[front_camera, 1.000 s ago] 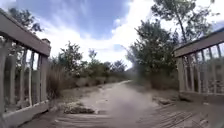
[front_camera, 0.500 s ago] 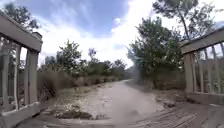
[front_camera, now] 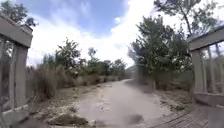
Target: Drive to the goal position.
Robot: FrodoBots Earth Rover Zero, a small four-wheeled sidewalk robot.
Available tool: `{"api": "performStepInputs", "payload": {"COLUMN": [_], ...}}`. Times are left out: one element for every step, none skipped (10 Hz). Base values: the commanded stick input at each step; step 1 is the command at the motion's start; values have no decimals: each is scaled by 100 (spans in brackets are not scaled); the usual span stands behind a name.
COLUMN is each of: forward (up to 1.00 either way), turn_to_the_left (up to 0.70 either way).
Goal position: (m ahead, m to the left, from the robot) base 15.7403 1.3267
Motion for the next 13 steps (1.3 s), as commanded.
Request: {"api": "performStepInputs", "payload": {"forward": [45, 45, 45, 45, 45, 45, 45, 45, 45, 45, 45, 45, 45], "turn_to_the_left": [0, 0, 0, 0, 0, 0, 0, 0, 0, 0, 0, 0, 0]}}
